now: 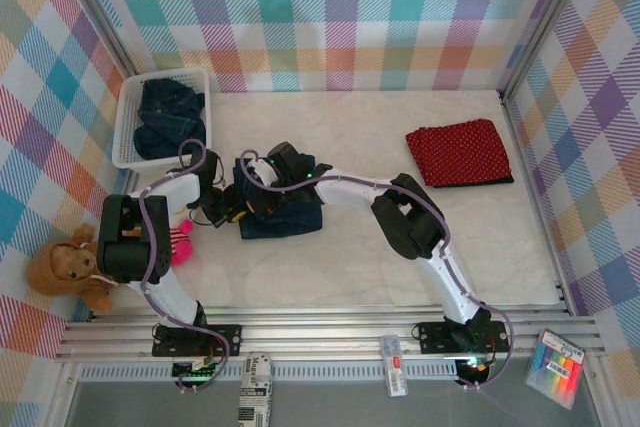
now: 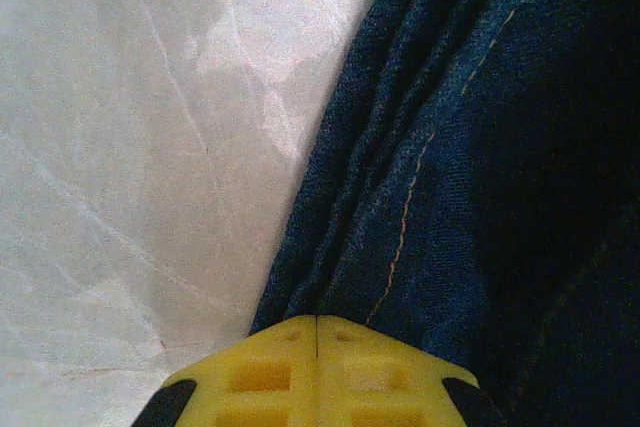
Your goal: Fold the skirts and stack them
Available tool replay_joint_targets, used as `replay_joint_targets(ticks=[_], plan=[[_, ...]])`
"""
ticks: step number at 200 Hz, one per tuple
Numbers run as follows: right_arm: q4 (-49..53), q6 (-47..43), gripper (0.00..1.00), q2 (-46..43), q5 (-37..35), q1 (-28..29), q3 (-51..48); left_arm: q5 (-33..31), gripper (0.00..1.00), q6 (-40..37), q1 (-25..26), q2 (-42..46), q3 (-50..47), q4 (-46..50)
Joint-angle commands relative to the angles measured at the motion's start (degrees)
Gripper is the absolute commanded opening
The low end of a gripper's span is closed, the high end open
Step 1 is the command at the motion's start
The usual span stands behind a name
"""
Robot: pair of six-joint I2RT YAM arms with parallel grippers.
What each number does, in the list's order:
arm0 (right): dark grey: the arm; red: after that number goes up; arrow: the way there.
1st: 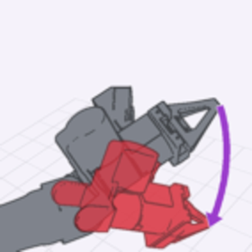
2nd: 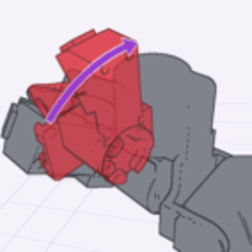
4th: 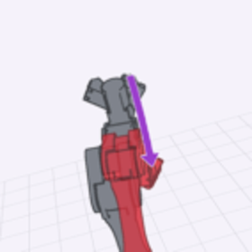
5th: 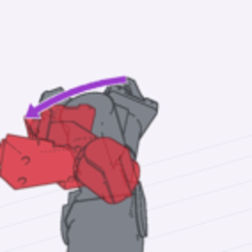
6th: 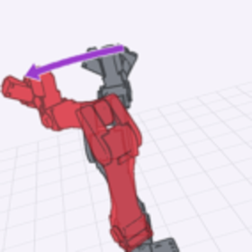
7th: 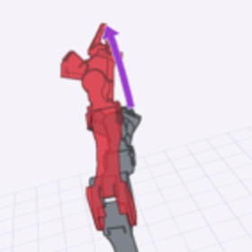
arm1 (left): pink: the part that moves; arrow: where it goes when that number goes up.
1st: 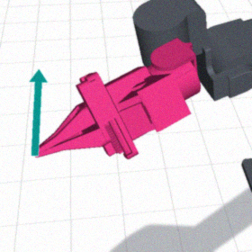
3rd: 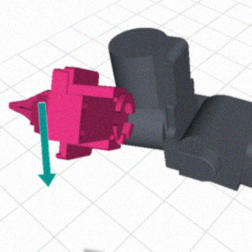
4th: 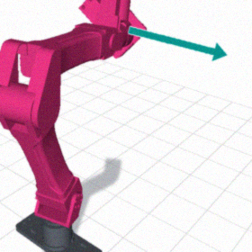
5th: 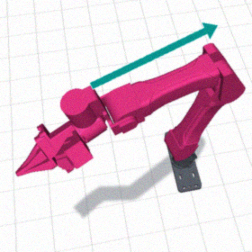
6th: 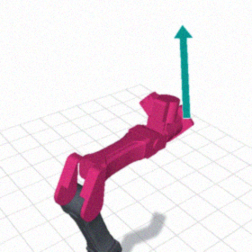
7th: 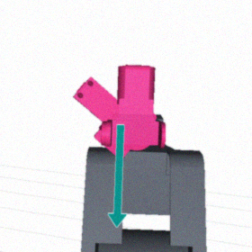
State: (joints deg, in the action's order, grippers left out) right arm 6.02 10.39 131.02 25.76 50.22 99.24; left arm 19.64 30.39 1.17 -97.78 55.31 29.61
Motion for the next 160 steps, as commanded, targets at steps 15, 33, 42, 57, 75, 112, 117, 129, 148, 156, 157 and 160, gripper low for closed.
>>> replay_joint_targets(ticks=[15,33,42,57,75,112,117,129,148,156,157,160], plan=[[0.6,-0.1,0.0,0.3,3.2,0.4,1.2,-2.5,0.0,-1.0,-1.0,-0.3,-0.7,2.0],[4.0,-1.8,0.04,1.3,4.3,0.4,1.3,-4.5,0.1,-2.0,-1.2,1.4,1.6,6.3],[6.4,-3.7,0.12,0.9,5.2,0.4,1.8,-7.2,0.15,-2.6,-1.2,2.7,3.1,9.3],[11.0,-7.2,0.27,-1.0,6.0,0.3,3.0,-11.9,0.21,-3.4,-1.2,5.9,5.2,13.7],[17.1,-11.3,0.38,-5.0,7.4,-0.2,5.1,-17.7,0.24,-3.3,-1.2,10.4,7.9,18.6],[19.7,-11.3,0.35,-11.3,-1.6,-4.8,4.5,-20.8,0.25,-2.2,0.3,16.5,11.2,21.8],[19.6,-10.4,0.29,-11.1,-3.8,-5.8,4.3,-18.9,0.25,-1.6,0.7,16.9,11.2,20.9],[20.1,-7.9,0.18,-9.6,-7.9,-8.4,5.2,-12.1,0.25,0.9,1.6,17.5,10.7,17.0],[24.1,-5.1,0.04,-4.8,-9.1,-12.2,10.6,0.3,0.26,6.6,4.0,16.2,9.5,6.8],[25.1,-5.1,0.0,-2.7,-8.5,-13.2,13.4,3.4,0.25,9.1,5.6,15.0,9.5,2.9],[25.2,-5.1,0.0,-2.6,-8.4,-13.3,13.6,3.6,0.25,9.3,5.8,14.9,9.5,2.5],[25.4,-5.2,0.0,-1.8,-8.4,-13.6,14.5,4.3,0.25,9.9,6.3,14.3,9.6,1.6]])
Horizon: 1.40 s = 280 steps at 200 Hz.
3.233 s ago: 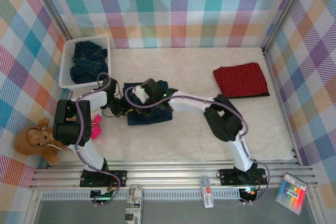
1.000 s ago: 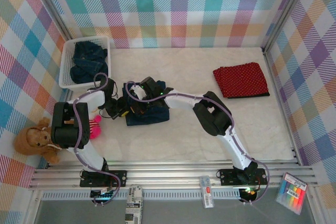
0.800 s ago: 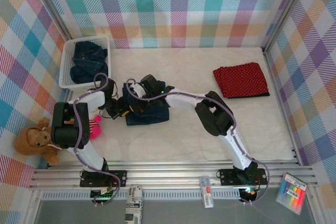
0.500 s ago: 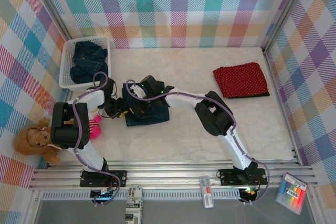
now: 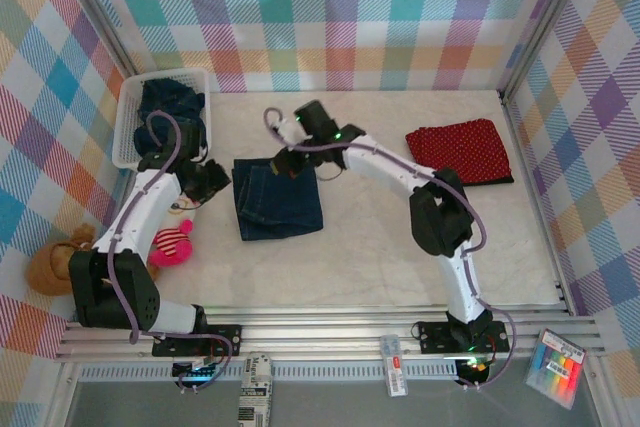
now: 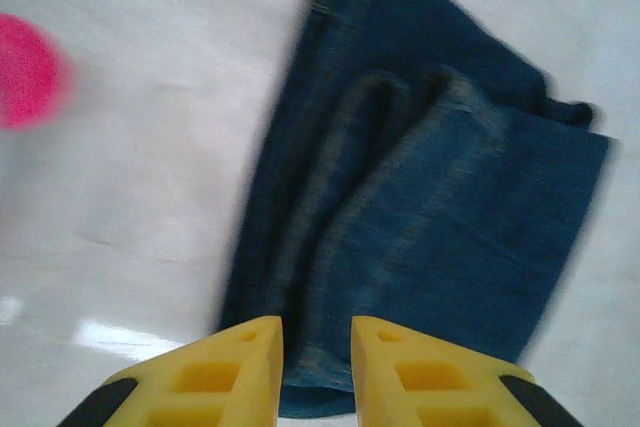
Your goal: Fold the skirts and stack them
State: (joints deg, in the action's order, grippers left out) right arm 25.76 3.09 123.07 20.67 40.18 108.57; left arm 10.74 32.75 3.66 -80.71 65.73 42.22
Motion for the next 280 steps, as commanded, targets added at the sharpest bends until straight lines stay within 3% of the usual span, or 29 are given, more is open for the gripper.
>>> replay_joint_targets(ticks=[1,24,54,85,122,150,178,206,222,238,248,280], plan=[[5.8,2.0,0.0,6.4,-3.3,-3.8,5.4,13.3,0.25,7.6,4.1,-2.9,-0.8,-11.5],[8.5,-1.7,0.0,12.5,1.6,-5.2,13.0,10.9,0.24,10.0,7.9,-6.9,0.8,-14.0],[13.8,-5.5,0.0,19.9,9.8,-5.4,22.9,6.1,0.21,13.6,8.6,-10.3,-3.3,-15.3],[13.5,-2.9,0.0,23.9,11.8,-5.4,25.7,3.6,0.22,15.2,6.8,-11.9,-12.5,-19.1],[16.3,1.7,0.0,25.0,10.0,-5.4,23.9,2.6,0.21,10.4,6.1,-16.3,-14.6,-16.9],[14.8,7.3,0.0,19.5,5.2,-5.4,13.2,0.1,0.22,5.1,6.1,-18.2,-13.3,-14.2],[8.1,16.7,0.0,7.8,-0.3,-5.9,-5.7,-2.4,0.22,-1.4,8.1,-21.7,-8.6,-11.8],[-3.3,31.3,0.0,-2.9,0.6,-6.0,-25.6,-2.1,0.22,-5.5,11.5,-28.6,-0.7,-10.5],[-15.4,43.6,0.0,-9.1,0.5,-5.8,-39.2,-1.2,0.21,-7.5,13.2,-32.8,5.4,-10.3],[-25.0,51.5,0.0,-13.5,-1.2,-4.9,-48.3,-1.2,0.21,-10.2,15.2,-37.1,12.6,-9.3],[-24.9,53.4,0.0,-16.7,-4.0,-4.5,-50.4,-0.3,0.22,-12.1,16.1,-39.6,17.5,-8.0],[-19.7,48.7,0.27,-26.8,-14.0,-5.8,-51.9,-0.1,0.26,-17.5,16.9,-40.1,25.4,-4.1]])
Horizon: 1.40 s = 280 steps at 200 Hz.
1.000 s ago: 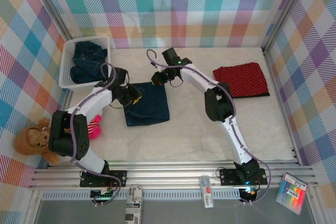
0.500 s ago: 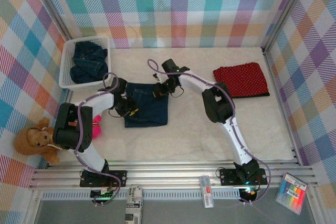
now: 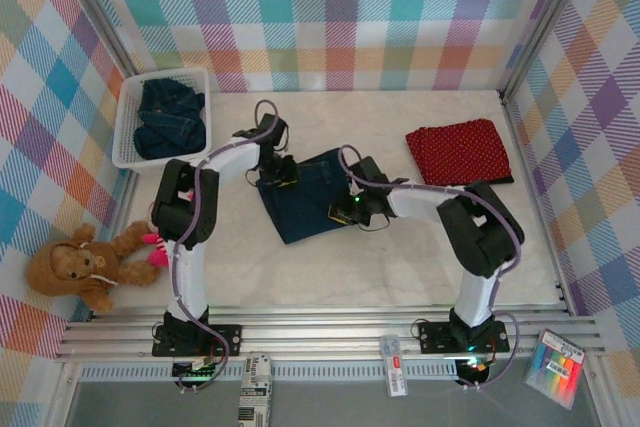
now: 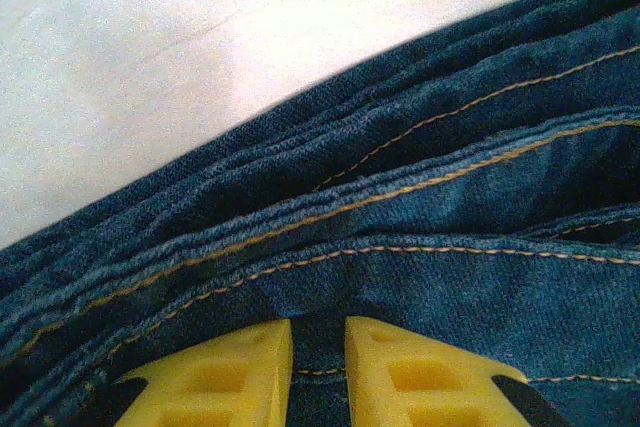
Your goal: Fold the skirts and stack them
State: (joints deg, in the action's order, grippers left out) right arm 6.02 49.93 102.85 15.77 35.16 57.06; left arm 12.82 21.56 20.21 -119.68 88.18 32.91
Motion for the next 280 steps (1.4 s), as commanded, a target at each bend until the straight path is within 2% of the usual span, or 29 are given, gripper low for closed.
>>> replay_joint_targets(ticks=[1,17,33,75,96,126,155,166,185,197,217,228,238,245,260,280], plan=[[0.1,1.5,0.28,-6.8,-9.3,-0.8,-0.4,-2.4,0.26,-6.4,0.4,-1.0,3.0,5.4],[1.8,-6.1,0.4,-8.4,-10.5,-2.9,0.8,-4.5,0.31,-7.9,0.1,1.8,3.9,7.7],[2.3,-16.9,0.47,-7.0,-7.3,-5.0,3.5,-4.8,0.35,-7.7,-0.7,5.6,2.9,8.6],[9.1,-42.1,0.47,4.5,5.7,-8.2,17.7,1.2,0.42,-0.3,-3.6,16.9,-6.5,2.6],[13.5,-49.1,0.44,11.5,8.9,-8.2,26.4,3.2,0.42,4.1,-3.8,19.7,-10.7,-0.6],[16.5,-50.2,0.45,19.2,5.3,-8.1,34.8,2.2,0.42,9.3,-4.1,22.1,-15.5,-3.9],[17.2,-49.9,0.43,22.1,10.5,-8.1,37.6,4.3,0.44,11.8,-4.5,20.8,-17.7,-6.4],[16.0,-49.6,0.36,21.8,12.3,-8.1,36.9,5.3,0.44,12.1,-4.5,19.2,-17.4,-6.7],[14.7,-49.0,0.16,20.6,12.9,-8.0,36.6,5.1,0.42,12.4,-4.6,16.7,-16.3,-6.2],[15.1,-49.4,0.09,19.5,13.8,-7.5,37.3,5.1,0.42,12.6,-4.9,15.9,-15.6,-6.2],[12.7,-48.9,0.01,17.0,15.6,-6.8,36.9,5.2,0.47,12.2,-5.4,14.6,-14.5,-6.3],[10.9,-47.8,0.0,16.3,17.1,-6.7,36.8,4.8,0.53,11.8,-5.9,13.5,-13.7,-5.9],[9.8,-47.4,0.0,16.2,18.2,-6.7,37.2,4.9,0.53,11.7,-6.3,12.5,-13.4,-6.0],[9.6,-47.4,0.0,16.8,18.5,-6.7,38.1,5.1,0.51,11.4,-6.7,11.8,-13.2,-6.2],[11.3,-48.1,0.0,19.5,18.9,-6.7,41.6,4.6,0.32,11.1,-7.4,10.4,-13.1,-6.7],[13.9,-48.1,0.02,24.8,18.0,-6.8,47.2,4.2,0.19,10.4,-8.4,8.7,-14.3,-7.5]])
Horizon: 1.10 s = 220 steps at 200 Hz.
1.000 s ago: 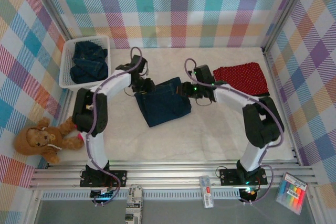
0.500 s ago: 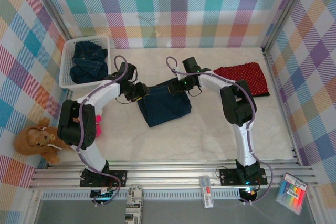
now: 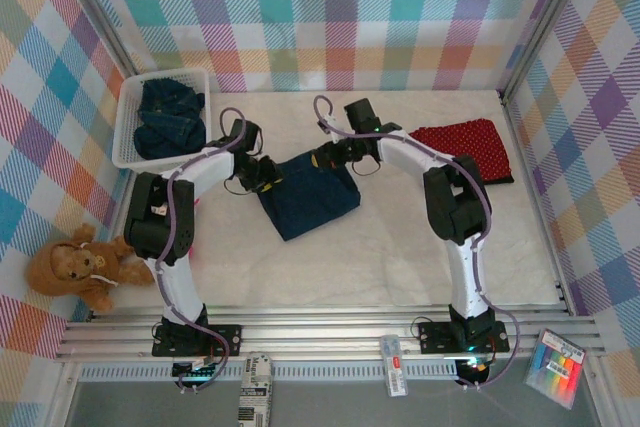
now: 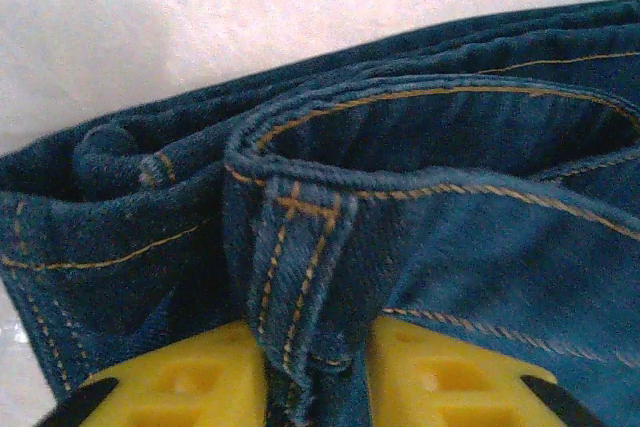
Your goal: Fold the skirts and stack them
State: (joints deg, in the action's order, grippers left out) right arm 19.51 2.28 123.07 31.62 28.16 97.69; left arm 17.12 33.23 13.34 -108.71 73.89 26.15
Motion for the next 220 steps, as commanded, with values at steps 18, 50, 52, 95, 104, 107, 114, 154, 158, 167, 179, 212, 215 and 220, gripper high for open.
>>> replay_joint_targets(ticks=[18,50,52,95,104,107,114,154,158,167,179,212,215,220], plan=[[2.3,-0.7,0.04,9.8,1.9,0.1,11.9,-1.1,0.12,-1.9,-2.2,-3.3,-2.6,-1.7],[5.8,0.0,0.06,17.9,-3.1,0.0,22.6,-3.6,0.06,-2.0,-4.2,-2.1,-8.3,-3.2],[6.1,0.1,0.06,18.4,-3.5,0.0,23.4,-3.8,0.06,-1.9,-4.5,-2.0,-8.6,-3.3],[14.2,0.5,0.23,23.3,-9.7,0.0,35.8,-3.8,0.01,-2.2,-6.9,-1.1,-12.5,-4.7],[15.6,0.6,0.31,21.6,-11.8,0.0,35.4,-3.8,0.01,-2.2,-6.9,-1.4,-12.5,-4.7],[16.1,0.8,0.33,21.0,-12.8,0.0,35.1,-3.8,0.01,-2.2,-6.9,-1.4,-12.5,-4.7],[17.6,1.5,0.38,19.2,-15.9,0.0,34.1,-3.8,0.01,-2.3,-6.9,-1.6,-12.5,-4.8],[18.1,7.2,0.25,5.6,-23.7,0.0,17.2,-3.5,0.01,-2.8,-7.0,-2.1,-12.3,-4.4],[17.8,6.9,0.19,4.6,-22.1,0.1,15.8,-3.5,0.01,-2.9,-7.0,-2.2,-12.2,-4.3],[16.8,6.5,0.09,3.0,-18.0,0.5,12.9,-3.5,0.01,-3.2,-7.0,-2.3,-12.1,-3.9],[15.0,5.9,0.02,1.9,-14.4,1.0,9.8,-3.6,0.01,-3.4,-7.1,-2.5,-11.8,-3.8],[17.3,6.5,0.0,6.4,-12.2,1.3,12.5,-3.3,0.01,-3.5,-7.3,-2.8,-11.3,-4.0],[17.8,6.7,0.0,7.2,-11.9,1.4,13.3,-3.3,0.01,-3.4,-7.3,-2.8,-11.2,-3.9],[18.8,6.9,0.0,8.3,-11.2,1.4,14.7,-3.2,0.01,-3.4,-7.2,-2.9,-11.2,-4.1]])
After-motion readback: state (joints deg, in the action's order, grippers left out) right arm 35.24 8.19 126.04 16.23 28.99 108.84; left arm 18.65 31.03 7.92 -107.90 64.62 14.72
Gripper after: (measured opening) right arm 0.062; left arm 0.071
